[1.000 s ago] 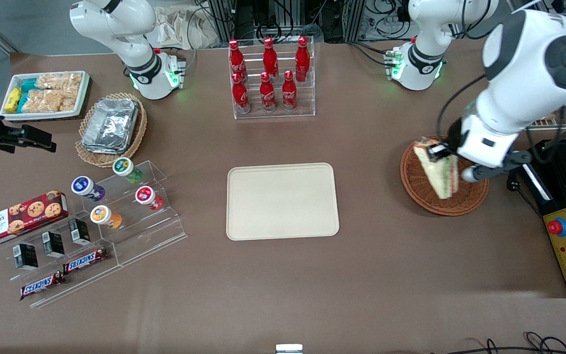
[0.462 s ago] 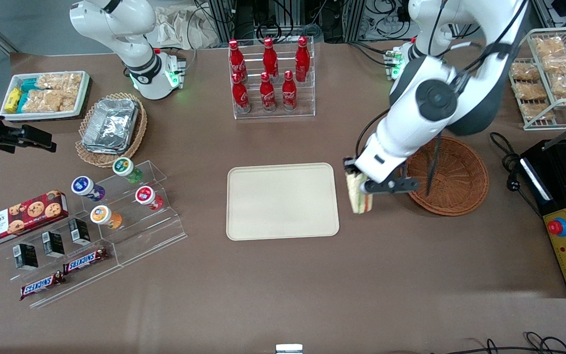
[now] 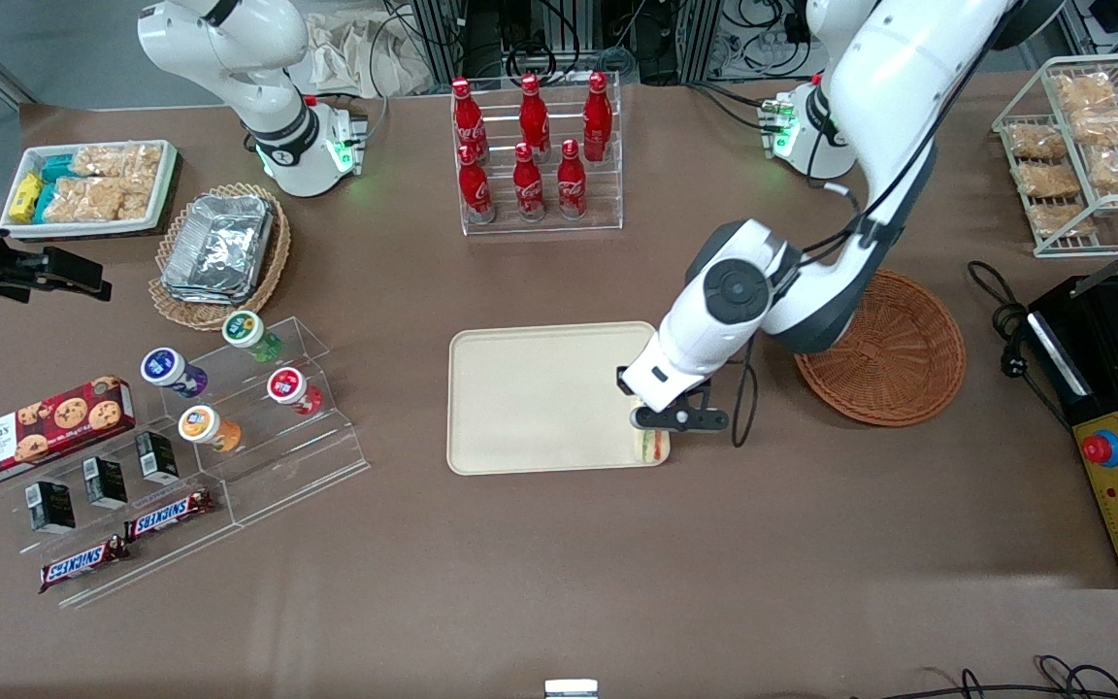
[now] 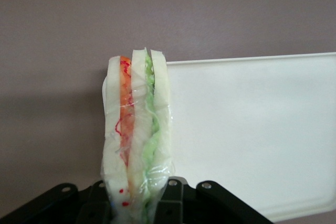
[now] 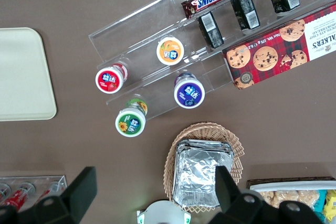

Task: Place sandwich from basket to tray
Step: 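Carry the sandwich over the beige tray and lower it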

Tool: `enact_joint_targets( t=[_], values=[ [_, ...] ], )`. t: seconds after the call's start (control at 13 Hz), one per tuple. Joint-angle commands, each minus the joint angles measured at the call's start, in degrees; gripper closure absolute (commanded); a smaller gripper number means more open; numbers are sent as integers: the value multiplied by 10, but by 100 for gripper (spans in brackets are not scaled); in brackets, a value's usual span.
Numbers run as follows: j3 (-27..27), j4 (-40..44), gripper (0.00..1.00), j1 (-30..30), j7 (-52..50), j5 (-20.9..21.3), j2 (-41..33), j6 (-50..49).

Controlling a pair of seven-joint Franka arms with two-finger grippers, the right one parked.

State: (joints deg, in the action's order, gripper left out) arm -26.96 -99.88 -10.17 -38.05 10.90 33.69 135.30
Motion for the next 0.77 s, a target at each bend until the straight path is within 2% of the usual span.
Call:
enact_joint_targets(
  t=[0.0,0.23,0.31,0.38,0.46,0.69],
  values=[
    [-2,21,100,-10,-62,76,40,6],
    [-1,17,100,-26,-93,97,59,32],
    [-1,16,89,-26,-97,98,59,32],
    [-1,19,26,-28,-110,100,59,32],
    [-1,20,0,-34,-118,105,59,32],
    [0,19,0,-31,-176,105,46,22]
  ],
)
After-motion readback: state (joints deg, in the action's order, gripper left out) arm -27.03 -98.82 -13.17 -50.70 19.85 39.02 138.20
